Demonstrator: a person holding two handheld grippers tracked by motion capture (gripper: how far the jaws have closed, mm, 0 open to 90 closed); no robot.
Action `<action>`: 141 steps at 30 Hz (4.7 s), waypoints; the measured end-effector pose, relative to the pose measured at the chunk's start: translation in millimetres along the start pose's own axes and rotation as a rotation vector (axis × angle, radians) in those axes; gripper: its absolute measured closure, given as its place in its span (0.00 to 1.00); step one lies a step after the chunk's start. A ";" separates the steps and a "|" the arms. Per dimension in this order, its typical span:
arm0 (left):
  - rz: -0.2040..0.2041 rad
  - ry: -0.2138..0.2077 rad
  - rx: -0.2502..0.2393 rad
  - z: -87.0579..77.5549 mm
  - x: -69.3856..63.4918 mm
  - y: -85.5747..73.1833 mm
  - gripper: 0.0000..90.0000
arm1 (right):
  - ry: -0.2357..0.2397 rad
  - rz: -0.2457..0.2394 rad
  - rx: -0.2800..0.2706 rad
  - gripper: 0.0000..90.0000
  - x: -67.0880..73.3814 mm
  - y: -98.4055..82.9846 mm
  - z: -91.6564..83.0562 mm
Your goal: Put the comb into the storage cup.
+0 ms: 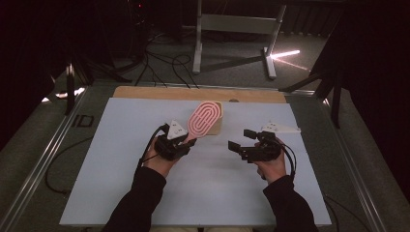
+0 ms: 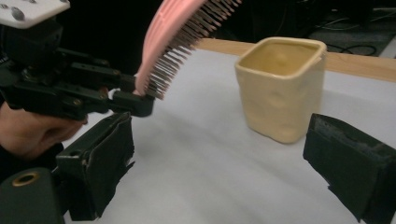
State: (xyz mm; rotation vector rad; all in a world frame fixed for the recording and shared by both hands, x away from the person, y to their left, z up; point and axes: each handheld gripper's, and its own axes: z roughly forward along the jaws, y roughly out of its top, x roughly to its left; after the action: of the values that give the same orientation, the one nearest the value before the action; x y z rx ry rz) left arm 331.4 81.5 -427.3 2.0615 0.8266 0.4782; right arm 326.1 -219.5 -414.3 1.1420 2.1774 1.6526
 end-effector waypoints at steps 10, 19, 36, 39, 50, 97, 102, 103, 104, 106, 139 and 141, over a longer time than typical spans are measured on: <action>0.021 -0.012 -0.014 2.8 -9.2 -0.4 0.78 | 0.042 0.017 0.002 0.10 6.2 14.3 13.6; 0.041 -0.025 -0.036 4.4 -18.1 0.7 0.78 | 0.054 0.015 0.014 0.10 11.0 20.3 27.5; 0.096 -0.043 -0.059 6.4 -32.0 3.1 0.78 | 0.115 0.105 0.021 0.45 6.3 29.7 49.3; 0.102 -0.043 -0.061 6.8 -32.5 2.9 0.78 | 0.124 0.098 0.029 0.52 7.5 29.4 50.3; 0.108 -0.043 -0.056 9.5 -34.6 3.3 0.78 | 0.182 0.135 0.022 0.65 5.9 29.8 50.3; -0.096 0.000 -0.165 -15.8 -2.7 -31.4 0.17 | 0.189 0.106 0.028 0.71 22.1 33.2 57.7; -0.099 0.009 -0.163 -24.6 7.1 -41.0 0.05 | 0.185 0.103 0.030 0.71 22.6 33.3 57.5; -0.103 0.018 -0.158 -28.9 12.5 -47.0 0.02 | 0.184 0.102 0.029 0.71 22.4 33.3 57.4; -0.100 0.024 -0.157 -31.5 15.0 -50.5 0.00 | 0.184 0.102 0.028 0.71 22.3 33.4 57.3; -0.099 0.035 -0.158 -34.2 17.3 -54.1 0.00 | 0.183 0.103 0.027 0.71 22.2 33.4 57.3; -0.156 0.203 -0.178 -96.4 41.5 -155.2 0.00 | 0.161 0.122 -0.007 0.71 18.8 42.0 59.1; -0.163 0.207 -0.185 -97.2 43.0 -156.3 0.00 | 0.158 0.124 -0.010 0.71 18.6 42.3 59.8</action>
State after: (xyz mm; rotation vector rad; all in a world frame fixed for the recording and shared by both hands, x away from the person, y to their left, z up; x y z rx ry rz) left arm 244.6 233.7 -498.2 1.7788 1.0240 0.6594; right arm 366.2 -158.9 -393.4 1.2039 2.2292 1.8618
